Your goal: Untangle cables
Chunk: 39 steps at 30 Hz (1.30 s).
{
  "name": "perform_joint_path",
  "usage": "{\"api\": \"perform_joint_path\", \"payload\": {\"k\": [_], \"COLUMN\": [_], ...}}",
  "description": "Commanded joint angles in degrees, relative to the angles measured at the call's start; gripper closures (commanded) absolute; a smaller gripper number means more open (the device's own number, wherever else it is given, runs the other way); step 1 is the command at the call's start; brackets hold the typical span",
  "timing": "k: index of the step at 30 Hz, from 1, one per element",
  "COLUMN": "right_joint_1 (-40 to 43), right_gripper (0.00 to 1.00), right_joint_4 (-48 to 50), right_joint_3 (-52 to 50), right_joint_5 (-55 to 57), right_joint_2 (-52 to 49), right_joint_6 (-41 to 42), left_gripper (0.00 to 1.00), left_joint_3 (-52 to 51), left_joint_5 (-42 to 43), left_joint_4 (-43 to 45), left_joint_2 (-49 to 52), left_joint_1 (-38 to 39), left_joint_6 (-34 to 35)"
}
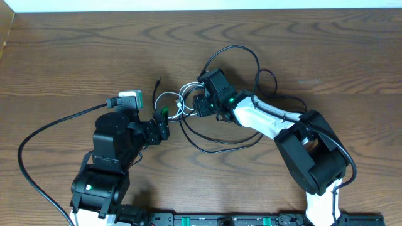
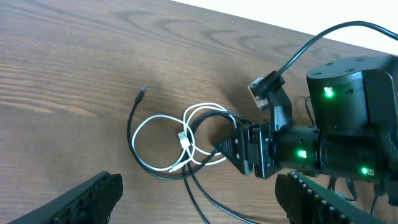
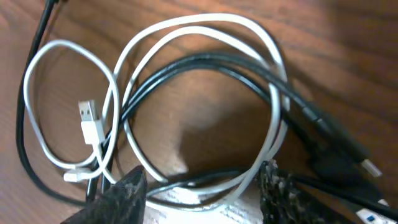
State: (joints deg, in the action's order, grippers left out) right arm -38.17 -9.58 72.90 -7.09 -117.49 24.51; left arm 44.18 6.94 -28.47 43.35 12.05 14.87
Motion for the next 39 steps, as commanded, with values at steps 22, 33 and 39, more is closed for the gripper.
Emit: {"api": "perform_joint_path", "payload": {"k": [22, 33, 39], "right_joint_1": [-1.62, 2.12, 4.46], "right_gripper": [0.99, 0.99, 0.99], "right_joint_4": [1.03, -13.14, -20.57], "right_joint_3": [-1.07, -0.96, -0.09], "right_joint_5": [2.54, -2.60, -2.03], "right_joint_2": [-7.41, 8.20, 34.86], "right_joint_6": [5.95, -3.04, -12.90], "left_gripper": [0.16, 0.15, 0.15], "left_joint_3": [1.38, 1.38, 1.36], "left_joint_5": [1.64, 1.64, 1.62], "left_joint_4": [-0.09, -1.29, -2.25], "left_joint_2": [-0.17, -0.15, 0.02], "left_joint_1": [-0.13, -0.13, -0.13], "left_joint_6": [0.28, 0.26, 0.26]}}
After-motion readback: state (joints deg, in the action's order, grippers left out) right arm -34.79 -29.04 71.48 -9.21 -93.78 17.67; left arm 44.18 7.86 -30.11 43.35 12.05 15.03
